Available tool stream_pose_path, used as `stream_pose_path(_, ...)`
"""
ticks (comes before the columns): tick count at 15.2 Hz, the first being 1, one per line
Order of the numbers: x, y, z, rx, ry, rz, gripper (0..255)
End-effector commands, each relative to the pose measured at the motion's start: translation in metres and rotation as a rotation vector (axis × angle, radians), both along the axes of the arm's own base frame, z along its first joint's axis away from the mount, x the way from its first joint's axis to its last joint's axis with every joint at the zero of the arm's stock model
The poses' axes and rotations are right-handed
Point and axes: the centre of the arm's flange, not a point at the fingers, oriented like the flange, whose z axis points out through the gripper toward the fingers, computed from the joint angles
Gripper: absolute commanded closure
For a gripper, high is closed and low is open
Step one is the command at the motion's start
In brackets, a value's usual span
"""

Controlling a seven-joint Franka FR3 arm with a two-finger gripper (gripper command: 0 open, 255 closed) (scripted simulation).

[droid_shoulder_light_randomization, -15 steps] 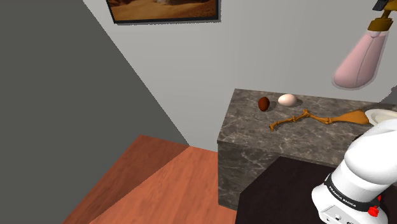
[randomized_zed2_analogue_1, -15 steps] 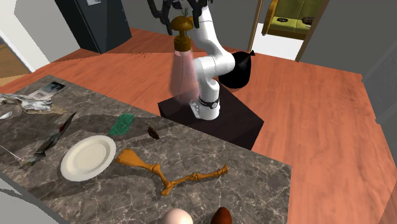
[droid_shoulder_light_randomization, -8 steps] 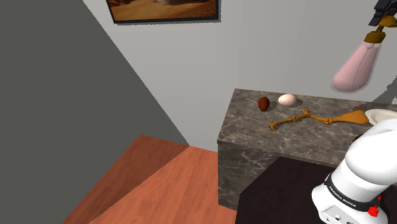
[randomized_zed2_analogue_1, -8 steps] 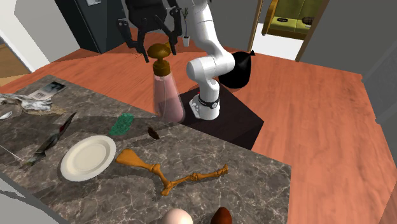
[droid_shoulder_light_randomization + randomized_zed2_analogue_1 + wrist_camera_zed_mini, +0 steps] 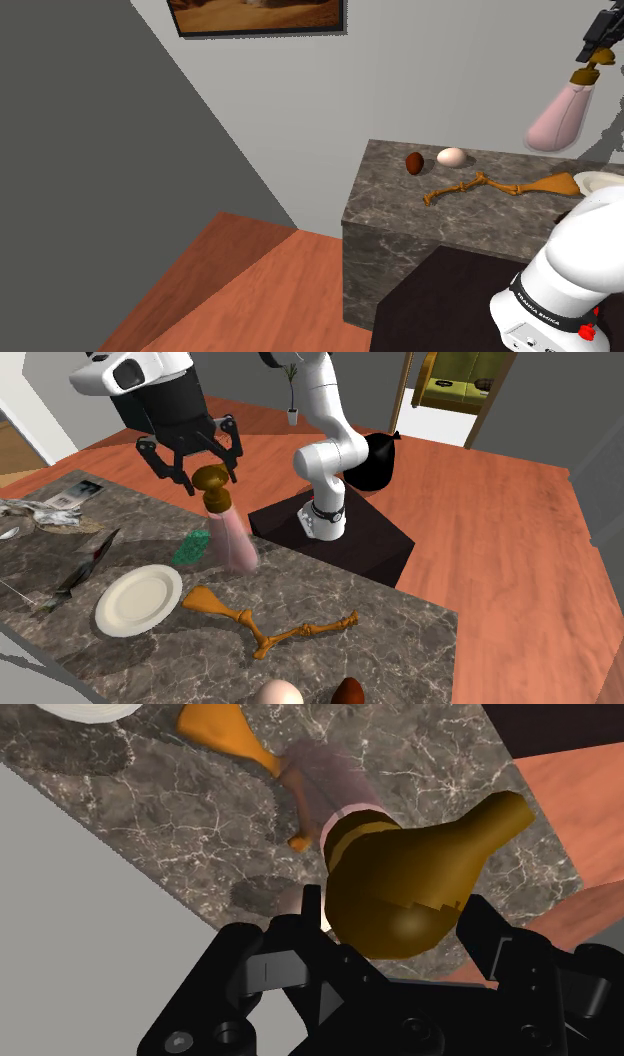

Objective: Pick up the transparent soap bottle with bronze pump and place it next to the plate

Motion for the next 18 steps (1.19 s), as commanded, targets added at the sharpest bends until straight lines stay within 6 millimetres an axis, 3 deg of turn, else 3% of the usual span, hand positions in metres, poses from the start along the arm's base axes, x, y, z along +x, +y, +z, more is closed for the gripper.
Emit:
stream_pose_path(1,0.003,-0.022,-0.018,-0.002,0.000,0.000,255)
stream_pose_path(15,0.008,-0.171,-0.124,-0.002,0.000,0.000,255)
stream_pose_path(18,0.008,-0.171,-0.140,-0.002,0.000,0.000,255)
